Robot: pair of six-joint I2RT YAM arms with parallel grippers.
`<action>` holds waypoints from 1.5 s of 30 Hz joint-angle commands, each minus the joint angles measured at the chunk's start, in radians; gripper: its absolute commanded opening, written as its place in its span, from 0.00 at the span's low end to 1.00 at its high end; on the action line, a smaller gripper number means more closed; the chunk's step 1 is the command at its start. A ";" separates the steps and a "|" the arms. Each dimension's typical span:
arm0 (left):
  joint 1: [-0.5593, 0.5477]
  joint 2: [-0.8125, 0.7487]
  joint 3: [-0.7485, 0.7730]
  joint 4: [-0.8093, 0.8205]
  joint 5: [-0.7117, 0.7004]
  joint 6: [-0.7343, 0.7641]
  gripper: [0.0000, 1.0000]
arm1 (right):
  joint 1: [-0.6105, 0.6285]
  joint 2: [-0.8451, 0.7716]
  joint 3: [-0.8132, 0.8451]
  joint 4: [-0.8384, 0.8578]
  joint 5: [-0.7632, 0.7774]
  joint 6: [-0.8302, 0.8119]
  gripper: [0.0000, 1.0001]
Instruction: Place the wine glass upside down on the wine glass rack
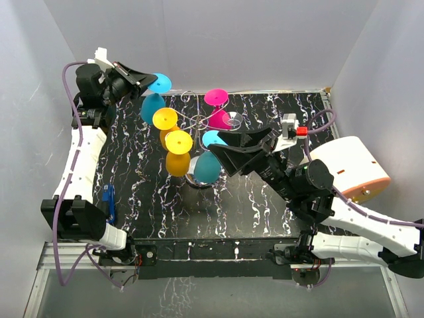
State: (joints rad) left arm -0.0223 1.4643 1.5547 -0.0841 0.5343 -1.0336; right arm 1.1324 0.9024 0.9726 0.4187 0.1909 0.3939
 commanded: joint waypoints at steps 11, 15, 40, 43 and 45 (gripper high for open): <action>-0.052 -0.019 -0.074 0.120 0.144 -0.062 0.00 | 0.004 -0.089 -0.028 -0.091 0.047 0.078 0.62; -0.061 -0.014 -0.065 0.085 0.134 -0.029 0.00 | 0.003 -0.077 -0.027 -0.084 0.043 0.093 0.62; -0.156 0.044 -0.034 0.134 0.117 0.014 0.00 | 0.004 -0.059 -0.008 -0.061 0.043 0.108 0.62; -0.161 0.050 -0.034 0.152 0.117 -0.003 0.00 | 0.004 -0.061 -0.010 -0.065 0.047 0.112 0.62; -0.168 0.055 -0.029 0.161 0.121 -0.014 0.00 | 0.004 -0.060 -0.011 -0.066 0.050 0.115 0.62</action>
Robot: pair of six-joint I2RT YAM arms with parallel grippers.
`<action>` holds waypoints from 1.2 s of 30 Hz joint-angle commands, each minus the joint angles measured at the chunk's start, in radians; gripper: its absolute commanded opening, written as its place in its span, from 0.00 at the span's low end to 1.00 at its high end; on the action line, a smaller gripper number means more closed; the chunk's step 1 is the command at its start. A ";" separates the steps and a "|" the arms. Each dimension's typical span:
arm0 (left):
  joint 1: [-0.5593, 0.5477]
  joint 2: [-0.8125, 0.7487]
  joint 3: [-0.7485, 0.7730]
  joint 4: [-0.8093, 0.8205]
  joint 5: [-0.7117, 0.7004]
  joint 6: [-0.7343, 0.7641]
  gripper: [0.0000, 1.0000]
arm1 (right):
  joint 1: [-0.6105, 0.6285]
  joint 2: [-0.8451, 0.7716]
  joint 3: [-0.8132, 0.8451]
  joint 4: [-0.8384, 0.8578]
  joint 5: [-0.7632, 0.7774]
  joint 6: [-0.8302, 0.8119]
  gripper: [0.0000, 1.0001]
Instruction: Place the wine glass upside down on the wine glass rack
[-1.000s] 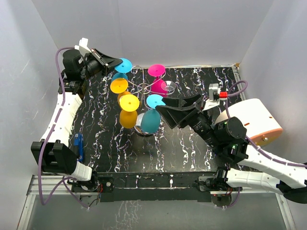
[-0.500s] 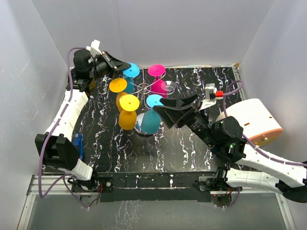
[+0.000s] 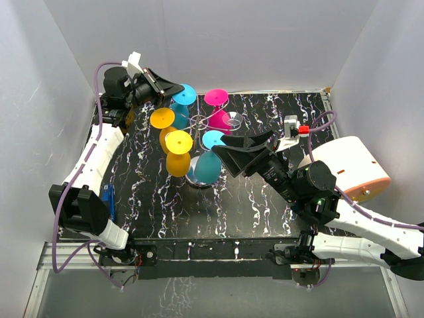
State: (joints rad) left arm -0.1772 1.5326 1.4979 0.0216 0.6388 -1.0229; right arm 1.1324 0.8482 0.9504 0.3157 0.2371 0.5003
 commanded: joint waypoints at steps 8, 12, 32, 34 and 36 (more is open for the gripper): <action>-0.051 -0.032 0.008 0.081 -0.029 -0.064 0.00 | 0.004 -0.003 0.020 0.031 0.011 0.009 0.62; -0.051 -0.033 0.003 0.083 -0.045 -0.064 0.00 | 0.004 0.001 0.021 0.030 0.011 0.010 0.62; -0.053 0.040 0.057 0.157 -0.082 -0.131 0.00 | 0.004 -0.006 0.024 0.017 0.034 0.020 0.62; -0.052 0.043 0.059 0.159 -0.085 -0.130 0.00 | 0.004 -0.005 0.025 0.017 0.034 0.020 0.62; -0.052 0.045 0.064 0.155 -0.097 -0.123 0.00 | 0.004 -0.005 0.025 0.016 0.036 0.020 0.62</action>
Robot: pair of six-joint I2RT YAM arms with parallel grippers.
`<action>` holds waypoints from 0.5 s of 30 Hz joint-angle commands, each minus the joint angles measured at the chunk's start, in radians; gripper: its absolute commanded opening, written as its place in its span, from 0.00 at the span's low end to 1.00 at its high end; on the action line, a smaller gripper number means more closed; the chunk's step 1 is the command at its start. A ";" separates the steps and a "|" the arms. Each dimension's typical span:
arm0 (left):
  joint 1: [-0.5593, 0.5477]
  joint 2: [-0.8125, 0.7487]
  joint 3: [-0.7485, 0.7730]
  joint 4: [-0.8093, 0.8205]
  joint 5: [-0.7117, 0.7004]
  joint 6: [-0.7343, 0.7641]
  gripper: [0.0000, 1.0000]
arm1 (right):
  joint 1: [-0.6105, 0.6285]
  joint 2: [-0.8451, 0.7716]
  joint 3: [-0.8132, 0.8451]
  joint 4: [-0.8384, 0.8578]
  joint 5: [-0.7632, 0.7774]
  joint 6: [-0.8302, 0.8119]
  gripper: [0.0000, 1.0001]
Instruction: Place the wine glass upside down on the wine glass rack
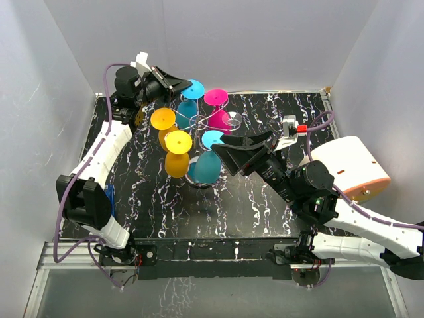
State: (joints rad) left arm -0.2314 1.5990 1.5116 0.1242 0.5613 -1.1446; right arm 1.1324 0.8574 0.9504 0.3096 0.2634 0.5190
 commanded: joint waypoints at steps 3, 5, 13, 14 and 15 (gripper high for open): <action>0.002 -0.012 0.069 0.030 -0.037 0.020 0.00 | 0.004 -0.015 0.024 0.022 0.010 0.000 0.62; 0.001 -0.004 0.079 0.016 -0.048 0.029 0.00 | 0.004 -0.014 0.024 0.022 0.010 0.000 0.62; 0.002 0.017 0.111 -0.022 -0.101 0.049 0.00 | 0.004 -0.017 0.021 0.020 0.013 0.001 0.62; 0.002 0.018 0.111 -0.022 -0.105 0.049 0.00 | 0.004 -0.016 0.022 0.021 0.012 0.001 0.62; 0.002 0.018 0.111 -0.023 -0.107 0.051 0.00 | 0.004 -0.015 0.024 0.021 0.010 0.001 0.62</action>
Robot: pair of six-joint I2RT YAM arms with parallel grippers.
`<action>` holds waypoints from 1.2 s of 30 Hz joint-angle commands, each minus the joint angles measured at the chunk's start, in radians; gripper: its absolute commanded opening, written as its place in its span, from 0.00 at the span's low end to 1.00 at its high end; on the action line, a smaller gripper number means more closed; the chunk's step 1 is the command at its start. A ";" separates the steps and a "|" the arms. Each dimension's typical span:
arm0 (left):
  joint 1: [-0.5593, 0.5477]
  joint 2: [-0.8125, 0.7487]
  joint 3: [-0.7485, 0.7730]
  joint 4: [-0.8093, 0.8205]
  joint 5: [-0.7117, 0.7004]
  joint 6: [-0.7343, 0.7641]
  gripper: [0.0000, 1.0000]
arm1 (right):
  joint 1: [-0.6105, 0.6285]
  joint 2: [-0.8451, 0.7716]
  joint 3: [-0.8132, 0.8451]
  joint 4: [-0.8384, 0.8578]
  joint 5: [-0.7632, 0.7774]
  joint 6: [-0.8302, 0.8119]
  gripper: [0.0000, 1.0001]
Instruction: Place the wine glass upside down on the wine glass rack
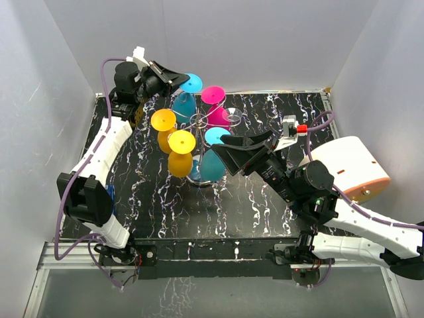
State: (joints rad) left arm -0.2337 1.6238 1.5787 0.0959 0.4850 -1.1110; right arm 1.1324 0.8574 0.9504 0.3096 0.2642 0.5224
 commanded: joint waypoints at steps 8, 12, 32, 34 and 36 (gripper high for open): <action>0.005 -0.027 0.043 -0.037 -0.060 0.047 0.00 | 0.004 -0.014 0.023 0.021 0.009 -0.003 0.62; 0.006 -0.056 0.039 -0.077 -0.090 0.087 0.00 | 0.003 -0.015 0.024 0.020 0.010 -0.002 0.62; 0.006 -0.107 0.062 -0.234 -0.119 0.194 0.00 | 0.004 0.003 0.029 0.017 0.010 -0.014 0.62; 0.006 -0.119 0.059 -0.248 -0.127 0.202 0.00 | 0.004 0.006 0.027 0.018 0.009 -0.012 0.62; 0.005 -0.130 0.055 -0.249 -0.123 0.204 0.01 | 0.004 0.008 0.027 0.019 0.007 -0.012 0.62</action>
State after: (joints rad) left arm -0.2314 1.5848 1.6085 -0.1390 0.3679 -0.9340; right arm 1.1324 0.8654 0.9504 0.3058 0.2646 0.5220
